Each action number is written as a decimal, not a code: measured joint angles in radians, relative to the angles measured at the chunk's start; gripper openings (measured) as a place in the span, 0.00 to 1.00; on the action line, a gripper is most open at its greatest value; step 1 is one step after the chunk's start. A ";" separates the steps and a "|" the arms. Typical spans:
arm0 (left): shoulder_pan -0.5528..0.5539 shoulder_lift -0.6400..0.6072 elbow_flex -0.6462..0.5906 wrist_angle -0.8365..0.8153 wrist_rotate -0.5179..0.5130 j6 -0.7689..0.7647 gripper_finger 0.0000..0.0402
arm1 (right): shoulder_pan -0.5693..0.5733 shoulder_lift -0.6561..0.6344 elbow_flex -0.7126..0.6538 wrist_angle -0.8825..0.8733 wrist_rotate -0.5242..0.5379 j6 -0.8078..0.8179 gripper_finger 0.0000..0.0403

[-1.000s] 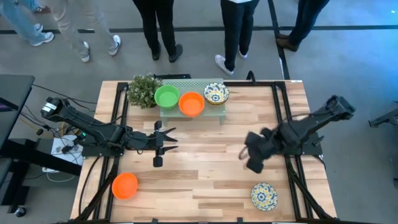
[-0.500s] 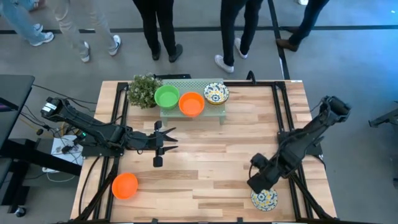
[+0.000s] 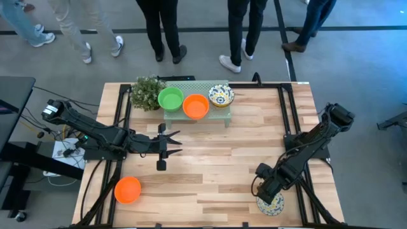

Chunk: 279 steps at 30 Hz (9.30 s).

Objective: Pick & Place Mini bowls
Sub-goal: Stack the yellow bowl on top of the yellow bowl on the shelf, then stack the orange bowl on top of the orange bowl on the shelf

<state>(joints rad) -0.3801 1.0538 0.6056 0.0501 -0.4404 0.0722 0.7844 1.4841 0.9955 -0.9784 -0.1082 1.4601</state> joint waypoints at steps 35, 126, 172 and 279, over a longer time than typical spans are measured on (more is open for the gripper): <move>0.000 0.000 0.000 0.003 0.000 -0.009 0.27 | 0.017 0.008 -0.167 0.207 0.004 0.015 0.12; 0.000 0.000 0.000 0.027 0.000 -0.054 0.27 | -1.421 0.360 0.956 -0.374 -0.050 -1.149 0.02; -0.018 0.000 0.000 0.027 0.001 -0.077 0.27 | -1.290 0.359 1.272 -0.590 -0.070 -1.397 0.26; -0.059 0.388 0.627 -0.972 0.245 -0.335 0.01 | -0.824 -0.108 -0.076 0.788 -0.024 -1.494 0.26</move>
<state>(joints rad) -0.4396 1.4423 1.2327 -0.9217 -0.1954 -0.2632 -0.0399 1.3762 0.9199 -0.1902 -0.1326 -0.0336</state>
